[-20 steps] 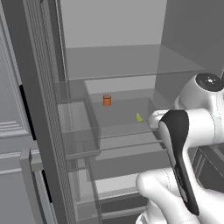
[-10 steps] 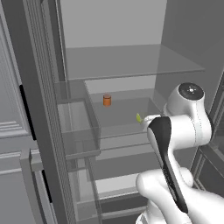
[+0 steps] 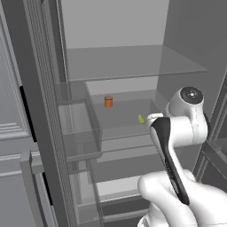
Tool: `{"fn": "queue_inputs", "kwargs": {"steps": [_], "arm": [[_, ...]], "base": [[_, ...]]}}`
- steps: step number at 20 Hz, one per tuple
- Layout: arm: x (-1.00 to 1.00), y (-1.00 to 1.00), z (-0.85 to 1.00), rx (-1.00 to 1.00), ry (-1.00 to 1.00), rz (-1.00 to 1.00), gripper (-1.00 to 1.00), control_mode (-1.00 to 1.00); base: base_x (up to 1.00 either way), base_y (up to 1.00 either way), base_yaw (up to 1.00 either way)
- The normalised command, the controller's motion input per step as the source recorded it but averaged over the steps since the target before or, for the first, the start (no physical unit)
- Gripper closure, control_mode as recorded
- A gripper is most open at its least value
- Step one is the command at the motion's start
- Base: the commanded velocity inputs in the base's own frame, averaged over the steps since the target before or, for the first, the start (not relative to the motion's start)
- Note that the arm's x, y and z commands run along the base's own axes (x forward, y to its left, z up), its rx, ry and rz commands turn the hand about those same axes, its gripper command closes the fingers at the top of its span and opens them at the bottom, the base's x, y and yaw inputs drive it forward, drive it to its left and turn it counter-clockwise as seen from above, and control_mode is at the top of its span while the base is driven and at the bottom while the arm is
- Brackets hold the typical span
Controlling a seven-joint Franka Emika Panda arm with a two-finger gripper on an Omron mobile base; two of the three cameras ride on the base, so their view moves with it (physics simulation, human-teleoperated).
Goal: Grab a lemon wedge from the fridge and one ice cube from the ice bowl, and put them in the glass of lemonade.
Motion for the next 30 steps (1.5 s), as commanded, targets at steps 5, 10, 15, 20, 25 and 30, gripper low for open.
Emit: {"fn": "queue_inputs", "kwargs": {"steps": [5, 10, 15, 20, 25, 30], "arm": [[0.74, -0.04, -0.1, 0.0, 0.04, 0.0, -1.0, -1.0], [0.39, 0.0, -0.21, 0.0, 0.0, 0.0, -1.0, -1.0], [0.48, -0.12, -0.44, 0.06, 0.0, 0.0, -1.0, -1.0], [0.53, -0.13, -0.44, 0.05, 0.0, 0.0, -1.0, -1.0], [0.74, -0.1, -0.22, 0.01, 0.05, 0.0, -1.0, -1.0], [0.56, 0.0, 0.0, 0.0, 0.07, 0.0, -1.0, -1.0]], "base": [[0.0, 0.0, 0.0], [0.0, 0.0, 0.0], [0.0, 0.0, 0.0], [0.0, 0.0, 0.0], [0.0, 0.0, 0.0], [0.0, 0.0, 0.0]]}}
